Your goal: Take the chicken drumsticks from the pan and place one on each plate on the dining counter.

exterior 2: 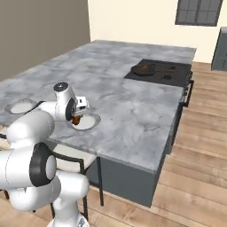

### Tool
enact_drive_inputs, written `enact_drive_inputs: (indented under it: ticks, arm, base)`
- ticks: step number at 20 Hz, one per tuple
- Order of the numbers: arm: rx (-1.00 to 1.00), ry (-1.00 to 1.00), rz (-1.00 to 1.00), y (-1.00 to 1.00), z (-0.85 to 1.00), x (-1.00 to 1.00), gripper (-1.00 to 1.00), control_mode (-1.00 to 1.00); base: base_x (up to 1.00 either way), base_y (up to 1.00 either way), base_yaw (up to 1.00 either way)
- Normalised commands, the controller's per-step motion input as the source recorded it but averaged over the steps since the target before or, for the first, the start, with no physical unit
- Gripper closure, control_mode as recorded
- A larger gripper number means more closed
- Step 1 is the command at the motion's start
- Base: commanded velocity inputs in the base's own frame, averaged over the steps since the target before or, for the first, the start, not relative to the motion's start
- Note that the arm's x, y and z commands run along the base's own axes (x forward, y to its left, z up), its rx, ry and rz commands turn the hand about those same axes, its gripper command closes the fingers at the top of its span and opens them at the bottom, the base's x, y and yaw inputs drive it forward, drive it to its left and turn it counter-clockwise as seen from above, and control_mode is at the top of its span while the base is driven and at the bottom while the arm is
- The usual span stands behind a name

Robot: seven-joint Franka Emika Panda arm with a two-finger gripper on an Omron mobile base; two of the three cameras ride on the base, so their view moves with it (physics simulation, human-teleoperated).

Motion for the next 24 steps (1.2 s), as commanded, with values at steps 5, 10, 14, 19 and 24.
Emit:
enact_drive_inputs:
  ticks: [5, 10, 14, 19, 24]
  arm:
    - [0.0, 0.0, 0.0, 0.0, 0.0, 0.0, 1.0, 1.0]
    - [0.0, 0.0, 0.0, 0.0, 0.0, 0.0, 1.0, 1.0]
    - [0.0, 0.0, 0.0, 0.0, 0.0, 0.0, 1.0, 1.0]
    - [0.0, 0.0, 0.0, 0.0, 0.0, 0.0, 1.0, 1.0]
    - [0.0, 0.0, 0.0, 0.0, 0.0, 0.0, 1.0, 1.0]
  base:
    - [0.0, 0.85, -0.46]
    - [0.19, 0.8, -0.37]
    - [0.42, 0.58, -0.05]
    - [0.37, 0.38, 0.0]
    - [0.04, 0.08, 0.0]
